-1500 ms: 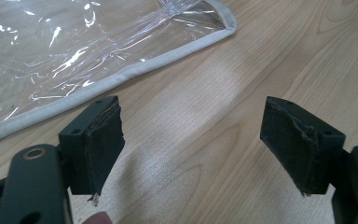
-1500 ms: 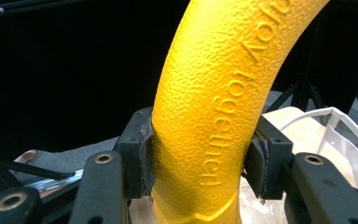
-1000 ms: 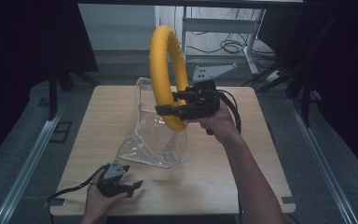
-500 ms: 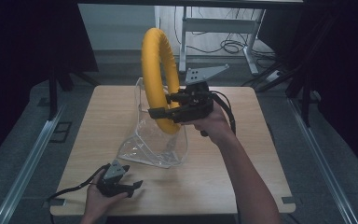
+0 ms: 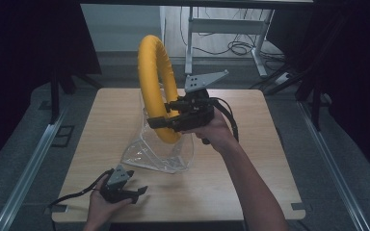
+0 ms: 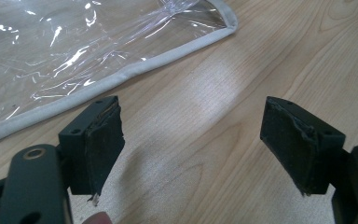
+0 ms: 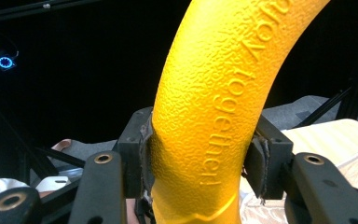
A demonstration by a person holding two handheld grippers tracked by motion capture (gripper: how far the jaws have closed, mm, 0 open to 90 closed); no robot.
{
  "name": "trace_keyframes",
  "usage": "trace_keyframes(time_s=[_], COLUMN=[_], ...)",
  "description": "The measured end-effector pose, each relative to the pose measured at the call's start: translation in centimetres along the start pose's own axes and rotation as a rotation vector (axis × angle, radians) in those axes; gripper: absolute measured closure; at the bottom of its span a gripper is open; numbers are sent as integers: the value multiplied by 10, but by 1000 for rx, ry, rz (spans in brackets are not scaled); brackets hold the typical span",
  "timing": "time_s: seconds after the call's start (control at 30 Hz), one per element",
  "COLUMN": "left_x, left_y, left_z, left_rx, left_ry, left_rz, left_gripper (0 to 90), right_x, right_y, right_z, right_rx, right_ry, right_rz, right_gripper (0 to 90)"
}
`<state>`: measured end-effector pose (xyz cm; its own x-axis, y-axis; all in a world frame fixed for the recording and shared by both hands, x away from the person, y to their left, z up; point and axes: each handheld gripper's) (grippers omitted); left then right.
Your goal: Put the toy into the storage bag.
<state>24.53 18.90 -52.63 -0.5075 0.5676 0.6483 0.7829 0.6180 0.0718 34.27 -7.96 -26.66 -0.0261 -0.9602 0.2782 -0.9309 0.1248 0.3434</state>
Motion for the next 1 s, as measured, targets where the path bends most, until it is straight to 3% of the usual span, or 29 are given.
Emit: trace_keyframes(time_s=[1.0], left_x=[-1], left_y=[0], left_z=[0], left_rx=[-5], left_ry=[9], left_rz=[3], left_gripper=[211], right_x=[-21], right_y=[-16], right_z=[25], right_rx=[-49], right_ry=[85], right_rz=[-51], right_gripper=[497])
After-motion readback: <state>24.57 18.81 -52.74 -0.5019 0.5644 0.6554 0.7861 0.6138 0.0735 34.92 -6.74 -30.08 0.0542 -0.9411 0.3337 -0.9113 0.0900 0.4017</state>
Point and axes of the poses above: each handheld gripper's, and its own axes: x roughly backward along the jaws, z roughly out of its underside, y roughly to its left, and after that the axes turned 10 degrees about -x, right-handed
